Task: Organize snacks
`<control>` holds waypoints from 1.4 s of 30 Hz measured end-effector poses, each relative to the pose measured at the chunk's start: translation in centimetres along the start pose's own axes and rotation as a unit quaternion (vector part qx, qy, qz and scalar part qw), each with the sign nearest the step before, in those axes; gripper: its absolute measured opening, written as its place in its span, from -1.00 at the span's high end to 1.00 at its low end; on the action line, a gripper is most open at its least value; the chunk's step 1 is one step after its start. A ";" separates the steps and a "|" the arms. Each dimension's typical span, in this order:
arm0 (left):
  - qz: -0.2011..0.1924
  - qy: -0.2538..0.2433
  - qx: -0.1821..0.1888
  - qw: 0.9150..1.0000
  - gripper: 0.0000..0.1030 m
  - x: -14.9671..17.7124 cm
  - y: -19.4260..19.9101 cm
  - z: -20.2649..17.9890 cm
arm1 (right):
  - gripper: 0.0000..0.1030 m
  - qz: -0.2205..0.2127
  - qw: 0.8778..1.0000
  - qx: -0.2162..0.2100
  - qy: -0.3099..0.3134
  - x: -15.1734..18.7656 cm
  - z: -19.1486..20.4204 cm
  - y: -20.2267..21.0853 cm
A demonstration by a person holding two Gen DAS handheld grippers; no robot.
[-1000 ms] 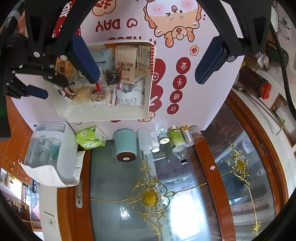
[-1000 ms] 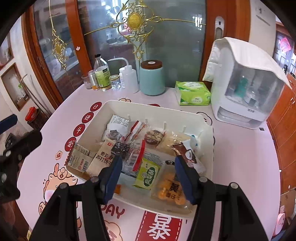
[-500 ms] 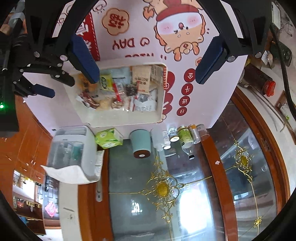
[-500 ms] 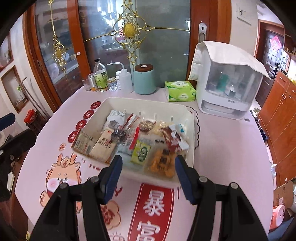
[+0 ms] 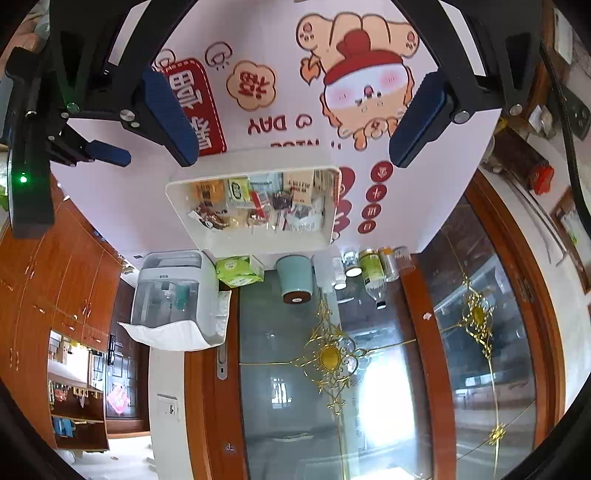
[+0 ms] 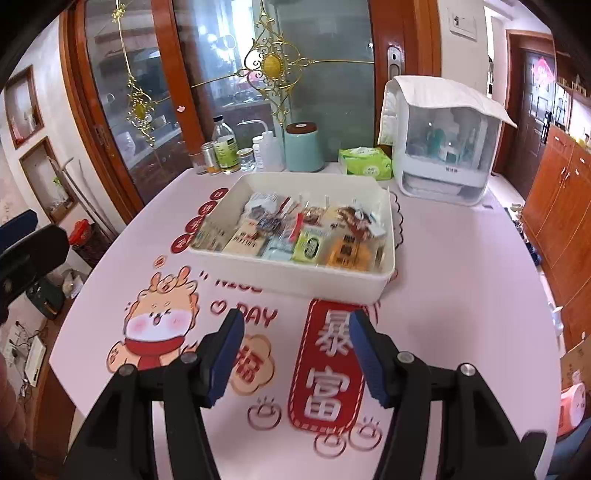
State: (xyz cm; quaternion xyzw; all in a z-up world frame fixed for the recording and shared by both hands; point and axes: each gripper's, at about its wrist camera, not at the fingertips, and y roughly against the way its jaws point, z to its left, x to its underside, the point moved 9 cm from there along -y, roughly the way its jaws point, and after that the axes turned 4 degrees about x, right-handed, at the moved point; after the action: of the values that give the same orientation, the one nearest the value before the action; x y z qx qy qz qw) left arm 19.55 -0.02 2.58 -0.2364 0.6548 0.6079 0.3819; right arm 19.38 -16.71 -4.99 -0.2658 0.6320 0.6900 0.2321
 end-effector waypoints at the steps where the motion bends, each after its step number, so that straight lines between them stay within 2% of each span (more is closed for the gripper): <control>1: 0.001 0.003 -0.001 1.000 -0.99 0.5 0.2 0.1 | -0.16 0.001 1.000 -0.003 -0.003 0.5 0.1 0.3; 5: -0.001 0.005 -0.014 1.000 -0.99 3.4 0.9 0.8 | -0.16 -0.005 1.000 -0.011 -0.020 2.4 0.1 1.9; 7: 0.012 0.013 -0.020 1.000 -0.99 5.2 0.6 1.1 | -0.16 -0.022 0.999 -0.003 -0.023 3.1 0.0 2.9; 12: 0.043 0.040 -0.010 0.998 -0.99 9.2 -0.3 0.8 | -0.18 -0.042 0.999 0.009 -0.034 5.3 -0.3 5.1; 14: 0.042 0.043 -0.008 0.998 -0.99 10.5 -0.1 0.2 | -0.31 -0.050 0.998 0.014 -0.036 6.4 -0.3 5.9; 19: 0.052 0.058 -0.010 0.997 -0.99 13.1 0.4 -0.7 | -0.41 -0.048 0.997 0.015 -0.059 9.3 -0.5 6.8; 24: 0.049 0.062 -0.021 0.997 -0.99 13.8 1.3 -0.8 | -0.49 -0.034 0.998 0.033 -0.052 10.6 -0.4 7.3; 29: 0.062 0.059 -0.022 0.996 -0.99 14.4 1.8 -1.4 | -0.60 -0.029 0.998 0.036 -0.053 11.0 0.2 7.8; 37: 0.065 0.050 -0.034 0.996 -0.99 14.9 2.3 -1.9 | -0.61 -0.044 0.995 0.059 -0.065 10.9 -0.1 8.4; 42: 0.057 0.057 -0.048 0.996 -0.99 14.8 2.5 -1.5 | -0.61 -0.050 0.995 0.059 -0.062 11.3 0.3 8.6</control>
State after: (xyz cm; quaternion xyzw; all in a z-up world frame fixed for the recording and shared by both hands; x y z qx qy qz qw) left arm 8.49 1.21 -7.62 -0.2511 0.6584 0.6446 0.2967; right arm 5.26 -17.35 -5.98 -0.2398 0.6422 0.6540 0.3200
